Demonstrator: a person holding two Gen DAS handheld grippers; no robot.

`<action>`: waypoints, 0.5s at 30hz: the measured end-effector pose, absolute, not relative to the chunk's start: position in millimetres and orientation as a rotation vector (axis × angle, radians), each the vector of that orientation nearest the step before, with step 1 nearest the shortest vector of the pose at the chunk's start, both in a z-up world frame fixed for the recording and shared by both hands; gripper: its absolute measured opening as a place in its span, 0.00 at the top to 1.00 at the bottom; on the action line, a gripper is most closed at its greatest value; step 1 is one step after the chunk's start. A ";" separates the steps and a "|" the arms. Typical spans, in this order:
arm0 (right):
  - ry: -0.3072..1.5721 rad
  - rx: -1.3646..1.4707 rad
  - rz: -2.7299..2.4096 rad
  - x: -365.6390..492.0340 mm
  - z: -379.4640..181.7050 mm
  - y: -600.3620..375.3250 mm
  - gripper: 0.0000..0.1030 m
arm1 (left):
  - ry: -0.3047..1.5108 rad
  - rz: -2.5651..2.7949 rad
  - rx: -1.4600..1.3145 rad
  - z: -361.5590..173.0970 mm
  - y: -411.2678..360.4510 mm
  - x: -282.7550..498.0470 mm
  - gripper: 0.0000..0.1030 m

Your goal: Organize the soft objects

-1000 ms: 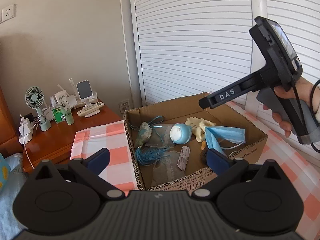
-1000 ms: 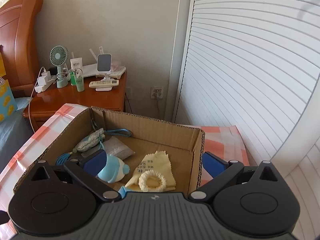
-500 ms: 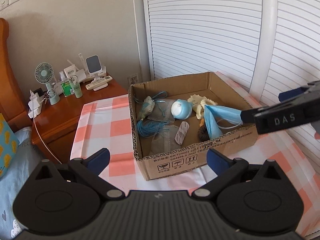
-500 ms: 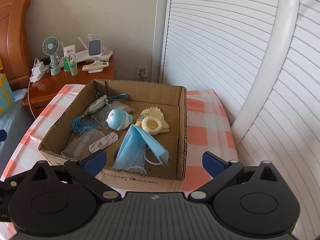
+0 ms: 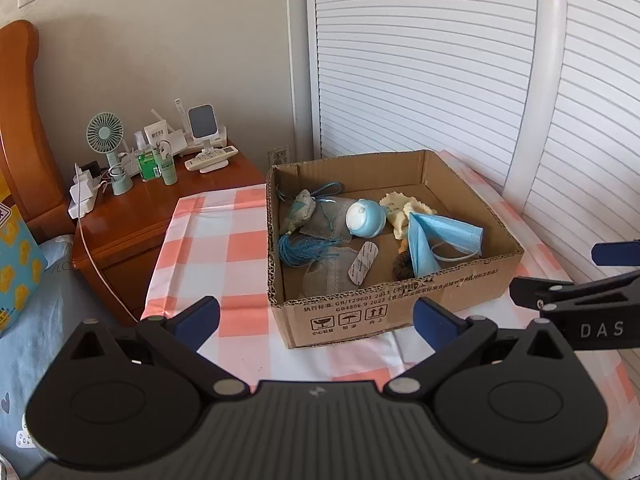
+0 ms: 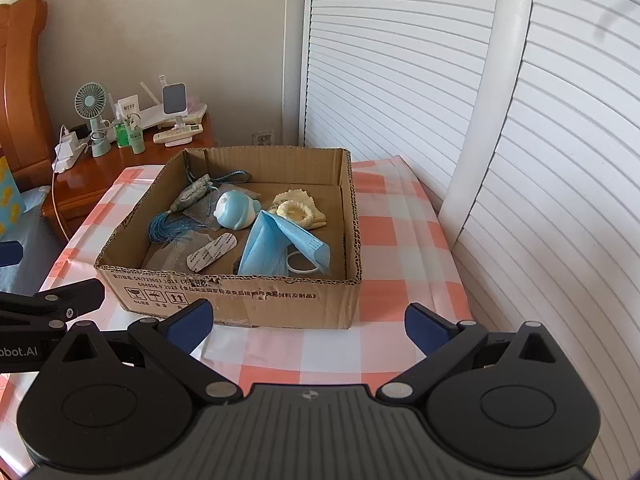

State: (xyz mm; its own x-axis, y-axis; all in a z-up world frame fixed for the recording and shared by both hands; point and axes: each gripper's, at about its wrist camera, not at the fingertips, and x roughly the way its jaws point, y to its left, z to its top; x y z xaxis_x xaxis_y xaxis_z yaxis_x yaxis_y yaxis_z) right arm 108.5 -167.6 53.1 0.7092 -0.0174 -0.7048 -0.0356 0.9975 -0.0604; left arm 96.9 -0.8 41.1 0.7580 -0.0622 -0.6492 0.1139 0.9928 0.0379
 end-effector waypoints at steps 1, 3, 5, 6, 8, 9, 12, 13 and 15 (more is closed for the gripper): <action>0.784 -0.074 0.008 108.4 52.9 -167.0 0.00 | 0.705 -0.096 0.077 40.8 -1.2 96.7 0.01; 0.785 -0.075 0.010 108.3 52.3 -166.3 0.00 | 0.705 -0.098 0.075 41.2 -1.2 96.4 0.01; 0.785 -0.071 0.011 108.2 52.7 -166.2 0.00 | 0.704 -0.095 0.073 41.8 -0.8 96.2 0.01; 0.784 -0.071 0.012 108.0 53.0 -166.1 0.00 | 0.702 -0.093 0.073 42.0 -0.5 96.1 0.01; 0.781 -0.069 0.010 107.6 53.9 -166.0 0.00 | 0.702 -0.088 0.072 42.5 -0.2 96.2 0.01; 0.780 -0.068 0.012 107.3 54.2 -166.0 0.00 | 0.701 -0.088 0.071 42.6 -0.2 96.1 0.01; 0.775 -0.066 0.012 106.7 55.4 -166.4 0.00 | 0.703 -0.086 0.069 42.3 -0.1 96.0 0.01; 0.774 -0.066 0.012 106.2 55.7 -166.5 0.00 | 0.703 -0.087 0.069 42.3 -0.4 95.9 0.01; 0.773 -0.064 0.014 105.7 56.0 -166.6 0.00 | 0.703 -0.087 0.070 42.4 -0.6 96.0 0.01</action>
